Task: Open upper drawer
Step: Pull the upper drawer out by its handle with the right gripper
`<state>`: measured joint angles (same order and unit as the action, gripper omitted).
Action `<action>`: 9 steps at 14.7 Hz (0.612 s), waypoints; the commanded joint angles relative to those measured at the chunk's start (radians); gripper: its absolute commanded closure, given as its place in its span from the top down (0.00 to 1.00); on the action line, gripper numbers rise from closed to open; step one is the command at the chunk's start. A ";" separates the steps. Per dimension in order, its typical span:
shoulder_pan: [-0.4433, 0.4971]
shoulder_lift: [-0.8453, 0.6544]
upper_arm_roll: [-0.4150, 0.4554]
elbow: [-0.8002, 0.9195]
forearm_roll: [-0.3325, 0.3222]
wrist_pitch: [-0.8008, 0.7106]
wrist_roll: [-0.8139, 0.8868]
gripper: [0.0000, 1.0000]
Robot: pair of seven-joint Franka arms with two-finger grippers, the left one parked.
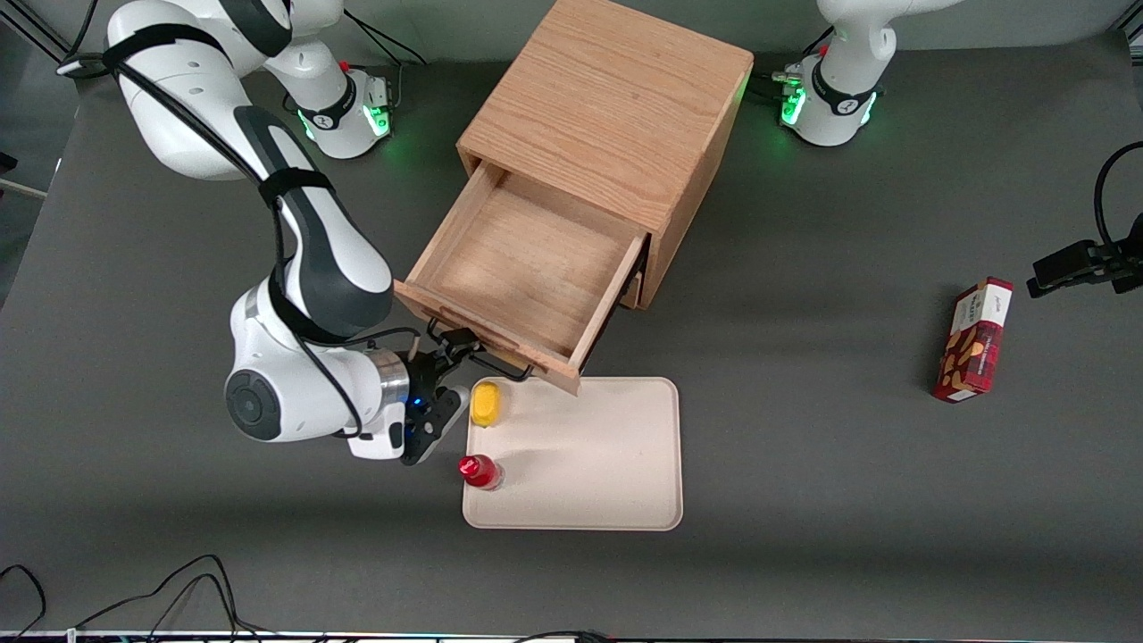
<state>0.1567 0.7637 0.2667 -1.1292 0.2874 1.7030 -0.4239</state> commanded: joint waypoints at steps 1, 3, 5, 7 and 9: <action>-0.014 0.028 0.002 0.092 -0.016 -0.037 0.010 1.00; -0.008 0.028 -0.027 0.107 -0.011 -0.048 0.010 1.00; -0.003 0.016 -0.029 0.109 -0.017 -0.049 0.011 1.00; -0.014 -0.036 -0.032 0.106 -0.017 -0.083 0.011 1.00; -0.013 -0.113 -0.107 0.104 -0.042 -0.193 0.013 1.00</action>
<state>0.1411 0.7368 0.2260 -1.0237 0.2721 1.6018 -0.4238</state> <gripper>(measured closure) 0.000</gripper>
